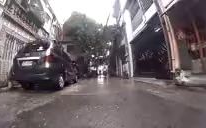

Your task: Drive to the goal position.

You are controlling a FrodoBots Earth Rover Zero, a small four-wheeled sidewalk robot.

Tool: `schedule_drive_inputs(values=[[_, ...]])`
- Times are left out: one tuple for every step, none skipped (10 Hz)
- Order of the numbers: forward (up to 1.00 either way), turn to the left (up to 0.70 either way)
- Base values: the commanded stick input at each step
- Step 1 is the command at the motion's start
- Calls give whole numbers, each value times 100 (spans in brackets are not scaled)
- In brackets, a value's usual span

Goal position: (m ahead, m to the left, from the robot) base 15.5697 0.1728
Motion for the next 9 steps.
schedule_drive_inputs(values=[[99, 0], [99, 0], [99, 0], [99, 0], [99, 0], [99, 0], [99, 0], [99, 0], [99, 0]])
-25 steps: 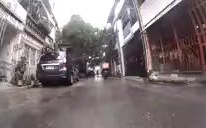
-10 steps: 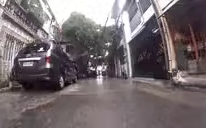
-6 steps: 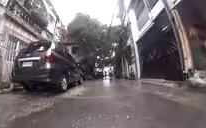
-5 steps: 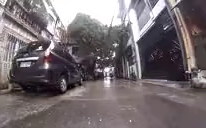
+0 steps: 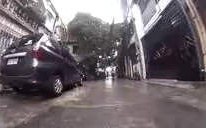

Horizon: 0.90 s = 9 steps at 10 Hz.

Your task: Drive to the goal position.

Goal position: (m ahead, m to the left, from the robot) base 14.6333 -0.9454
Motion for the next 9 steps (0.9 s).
schedule_drive_inputs(values=[[99, 0], [99, 0], [99, 0], [99, 0], [99, 7], [99, 36], [99, 0], [99, 0], [99, 0]])
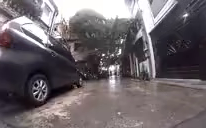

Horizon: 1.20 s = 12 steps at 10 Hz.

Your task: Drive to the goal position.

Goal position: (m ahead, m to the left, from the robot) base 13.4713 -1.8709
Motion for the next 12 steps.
schedule_drive_inputs(values=[[99, 0], [99, 0], [99, 0], [99, 0], [99, 0], [99, 0], [99, 0], [99, 0], [99, -29], [99, -39], [99, -14], [99, 0]])
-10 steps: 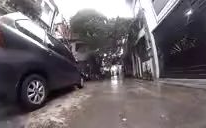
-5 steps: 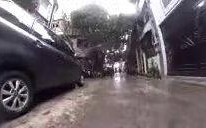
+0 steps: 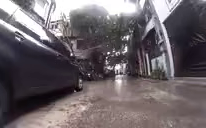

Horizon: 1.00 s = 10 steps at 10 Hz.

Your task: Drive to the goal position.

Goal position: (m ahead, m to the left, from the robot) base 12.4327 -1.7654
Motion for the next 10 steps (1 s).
schedule_drive_inputs(values=[[99, 0], [99, 0], [99, 0], [99, 0], [99, 0], [99, 0], [99, 0], [99, 0], [99, 0], [99, 0]])
